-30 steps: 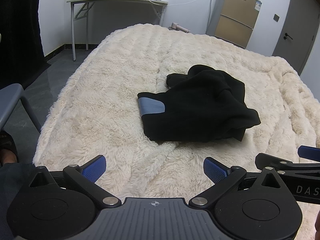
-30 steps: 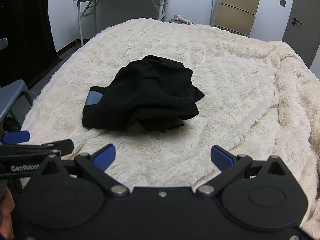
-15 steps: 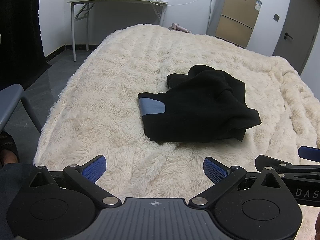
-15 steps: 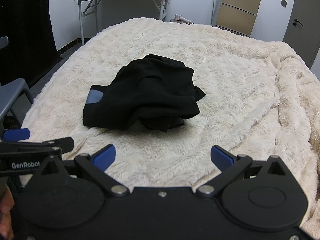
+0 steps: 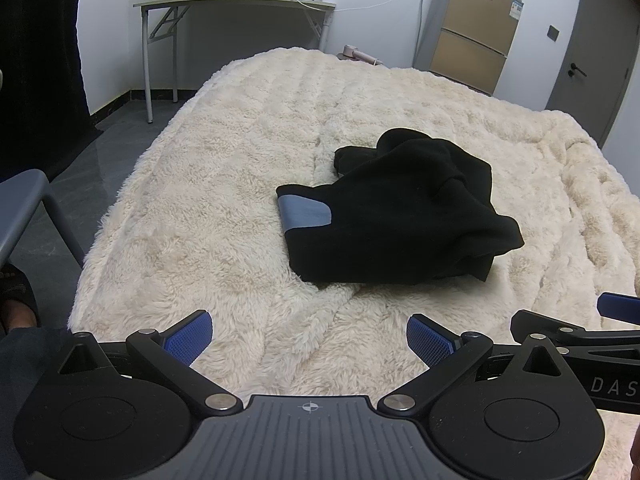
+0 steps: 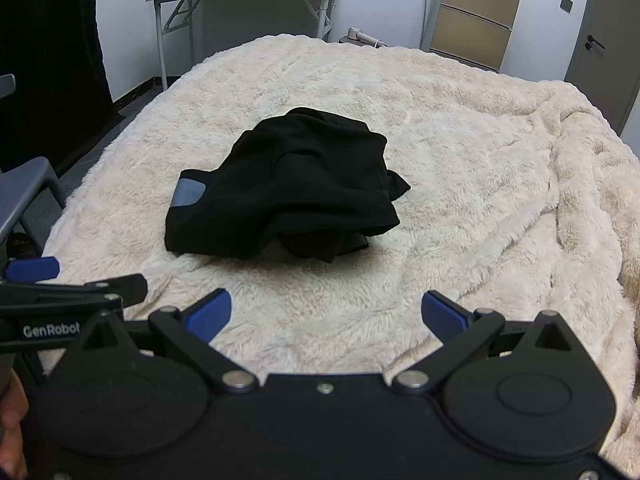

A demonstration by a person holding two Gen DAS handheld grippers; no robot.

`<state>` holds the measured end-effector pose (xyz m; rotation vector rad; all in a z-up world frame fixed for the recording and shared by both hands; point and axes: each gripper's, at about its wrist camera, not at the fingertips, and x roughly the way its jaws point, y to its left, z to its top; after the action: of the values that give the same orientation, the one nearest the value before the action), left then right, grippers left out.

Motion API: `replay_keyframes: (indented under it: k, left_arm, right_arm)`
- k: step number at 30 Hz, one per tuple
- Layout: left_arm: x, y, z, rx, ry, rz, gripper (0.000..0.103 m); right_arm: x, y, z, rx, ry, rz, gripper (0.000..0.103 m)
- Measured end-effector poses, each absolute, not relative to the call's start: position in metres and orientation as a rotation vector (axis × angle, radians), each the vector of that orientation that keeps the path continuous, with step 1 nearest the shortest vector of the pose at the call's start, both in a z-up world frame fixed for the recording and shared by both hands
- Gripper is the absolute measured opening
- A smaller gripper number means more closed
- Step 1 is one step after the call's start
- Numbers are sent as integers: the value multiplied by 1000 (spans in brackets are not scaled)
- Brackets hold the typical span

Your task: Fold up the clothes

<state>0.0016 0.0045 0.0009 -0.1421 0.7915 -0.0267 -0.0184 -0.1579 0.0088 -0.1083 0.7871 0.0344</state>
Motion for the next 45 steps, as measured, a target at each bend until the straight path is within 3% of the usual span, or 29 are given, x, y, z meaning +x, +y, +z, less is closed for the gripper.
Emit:
replay_keyframes:
  k: [29, 45]
  left_arm:
    - [3, 6, 1, -146, 794, -13, 103]
    - [5, 5, 0, -167, 797, -55, 103]
  right_arm:
    - [-14, -154, 2, -107, 787, 38, 103]
    - [18, -167, 17, -92, 619, 254, 102]
